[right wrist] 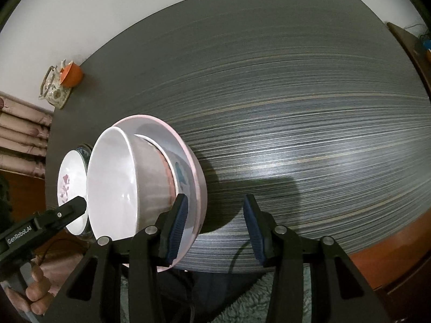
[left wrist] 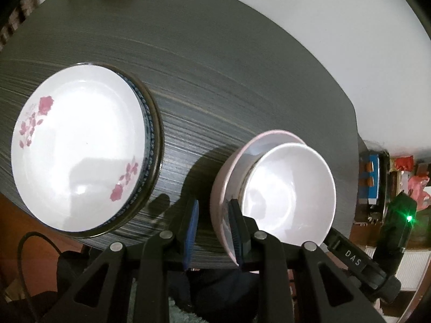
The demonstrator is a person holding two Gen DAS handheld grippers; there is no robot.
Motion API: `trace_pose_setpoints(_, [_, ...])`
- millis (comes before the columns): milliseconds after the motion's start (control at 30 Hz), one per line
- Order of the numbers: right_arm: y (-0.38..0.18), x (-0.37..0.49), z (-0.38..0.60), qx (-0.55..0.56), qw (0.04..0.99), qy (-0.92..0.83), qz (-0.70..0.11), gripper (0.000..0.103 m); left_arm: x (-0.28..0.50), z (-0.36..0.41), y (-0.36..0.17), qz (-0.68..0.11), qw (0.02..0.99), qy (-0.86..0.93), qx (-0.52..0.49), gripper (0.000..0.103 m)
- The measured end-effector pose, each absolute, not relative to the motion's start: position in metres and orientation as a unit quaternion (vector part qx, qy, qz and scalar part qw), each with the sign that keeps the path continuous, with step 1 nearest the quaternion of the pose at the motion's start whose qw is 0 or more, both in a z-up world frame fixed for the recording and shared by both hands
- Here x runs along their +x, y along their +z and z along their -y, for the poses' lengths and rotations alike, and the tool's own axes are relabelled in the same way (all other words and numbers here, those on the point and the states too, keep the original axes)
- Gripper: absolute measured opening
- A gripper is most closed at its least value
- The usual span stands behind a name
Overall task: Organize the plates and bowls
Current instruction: 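Grasp the pink-rimmed bowl rim with both grippers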
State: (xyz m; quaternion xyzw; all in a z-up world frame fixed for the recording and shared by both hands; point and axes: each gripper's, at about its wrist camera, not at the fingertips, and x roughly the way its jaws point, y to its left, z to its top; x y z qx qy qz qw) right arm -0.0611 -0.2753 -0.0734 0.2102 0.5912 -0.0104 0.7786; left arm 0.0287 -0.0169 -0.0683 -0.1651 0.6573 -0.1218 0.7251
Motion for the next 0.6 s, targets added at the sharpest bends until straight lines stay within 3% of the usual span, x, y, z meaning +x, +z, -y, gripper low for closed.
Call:
trace_pose_setpoints(333, [-0.083,-0.058,0.28,0.215,0.77,-0.007,-0.6,0.032,0.031,0.027,-0.073,-0.646,0.735,-0.125,-0.164,0.021])
trace_pose_setpoints(600, [-0.083,-0.055,0.282,0.218,0.771,-0.008,-0.598,0.031,0.032,0.021,-0.076,-0.658,0.722,-0.122,-0.178,0.021])
